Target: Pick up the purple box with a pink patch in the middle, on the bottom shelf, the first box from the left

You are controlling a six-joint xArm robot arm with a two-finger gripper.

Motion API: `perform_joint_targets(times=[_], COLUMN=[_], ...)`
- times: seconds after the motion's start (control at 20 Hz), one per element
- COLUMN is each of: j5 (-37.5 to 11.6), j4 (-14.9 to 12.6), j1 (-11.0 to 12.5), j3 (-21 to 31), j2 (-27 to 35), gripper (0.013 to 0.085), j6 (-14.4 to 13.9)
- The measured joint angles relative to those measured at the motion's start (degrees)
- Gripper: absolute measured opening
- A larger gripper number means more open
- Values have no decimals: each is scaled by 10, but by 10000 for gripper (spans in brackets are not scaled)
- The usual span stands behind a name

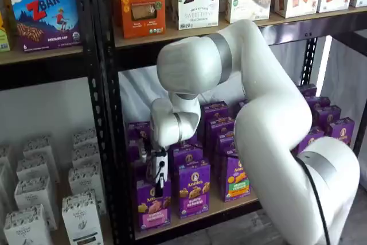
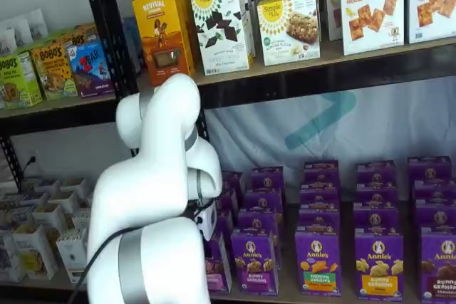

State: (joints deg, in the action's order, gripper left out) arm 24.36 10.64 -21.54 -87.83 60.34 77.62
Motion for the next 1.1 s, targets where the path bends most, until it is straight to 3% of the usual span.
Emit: perform_joint_targets(times=[0.05,0.45,0.55,1.1], j5=[-1,-2,-2,-7], j4=[-3,-3,0,-31], j1=[0,0,0,0], j3=[1,7,9,47], j2=[0,-4,-6,-34], gripper=[370,370,290,290], j6=[-2,-2,1,-27])
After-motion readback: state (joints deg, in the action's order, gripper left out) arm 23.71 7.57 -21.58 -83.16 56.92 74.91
